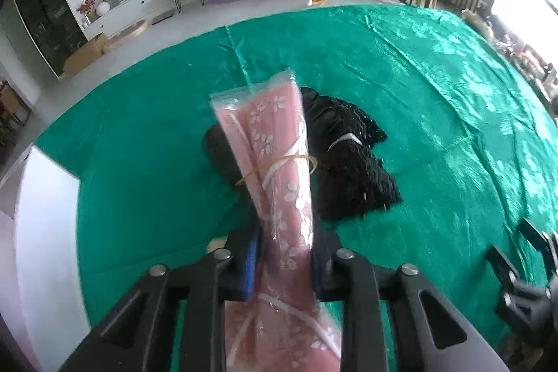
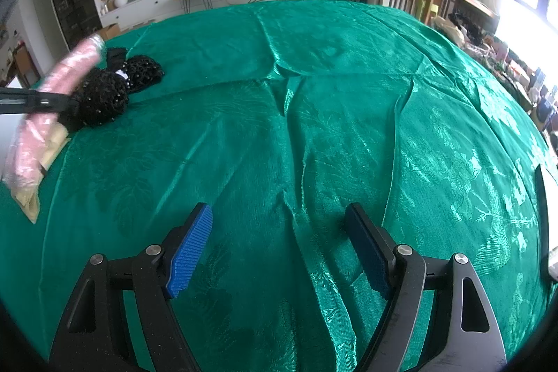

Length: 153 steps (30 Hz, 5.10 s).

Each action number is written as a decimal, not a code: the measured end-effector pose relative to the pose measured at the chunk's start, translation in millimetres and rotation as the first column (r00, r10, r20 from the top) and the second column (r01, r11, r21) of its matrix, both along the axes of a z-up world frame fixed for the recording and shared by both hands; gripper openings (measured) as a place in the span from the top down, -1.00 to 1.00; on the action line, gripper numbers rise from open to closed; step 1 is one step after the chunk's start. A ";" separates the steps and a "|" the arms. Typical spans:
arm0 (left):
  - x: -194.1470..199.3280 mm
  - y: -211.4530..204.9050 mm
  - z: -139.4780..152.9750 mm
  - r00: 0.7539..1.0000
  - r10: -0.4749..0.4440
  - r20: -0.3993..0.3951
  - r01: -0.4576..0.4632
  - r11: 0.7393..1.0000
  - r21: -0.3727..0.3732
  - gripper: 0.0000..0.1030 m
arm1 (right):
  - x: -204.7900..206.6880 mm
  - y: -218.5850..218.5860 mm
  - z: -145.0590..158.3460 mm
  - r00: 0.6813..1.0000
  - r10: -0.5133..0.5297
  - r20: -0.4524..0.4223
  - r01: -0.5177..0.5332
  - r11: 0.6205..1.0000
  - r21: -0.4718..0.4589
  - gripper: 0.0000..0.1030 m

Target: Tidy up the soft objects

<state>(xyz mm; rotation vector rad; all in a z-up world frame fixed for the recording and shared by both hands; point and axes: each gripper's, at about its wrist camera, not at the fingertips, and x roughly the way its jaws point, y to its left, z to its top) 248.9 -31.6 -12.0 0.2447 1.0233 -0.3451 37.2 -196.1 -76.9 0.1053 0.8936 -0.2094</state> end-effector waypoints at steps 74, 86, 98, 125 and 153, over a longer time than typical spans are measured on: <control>-132.2 184.8 -78.9 0.919 0.386 0.073 -0.379 0.921 -0.092 -1.00 | 0.1 0.9 -0.2 1.000 -0.001 -0.001 0.001 1.000 -0.001 -0.57; -131.6 183.8 -79.0 0.919 0.387 0.073 -0.380 0.920 -0.092 -1.00 | 61.2 40.6 49.3 0.995 0.096 0.037 -0.101 0.977 0.188 -0.62; -132.0 184.6 -79.0 0.919 0.387 0.073 -0.380 0.920 -0.092 -1.00 | 176.2 99.2 13.1 0.972 0.171 -0.164 -0.117 0.947 0.298 -0.59; -132.0 184.1 -78.9 0.919 0.388 0.073 -0.381 0.920 -0.091 -1.00 | 10.2 53.8 28.9 0.955 0.266 -0.133 -0.213 0.924 0.316 0.38; -131.6 183.9 -79.2 0.918 0.389 0.071 -0.383 0.920 -0.090 -1.00 | -50.7 58.7 2.4 0.980 0.189 0.060 -0.194 0.977 0.084 -0.54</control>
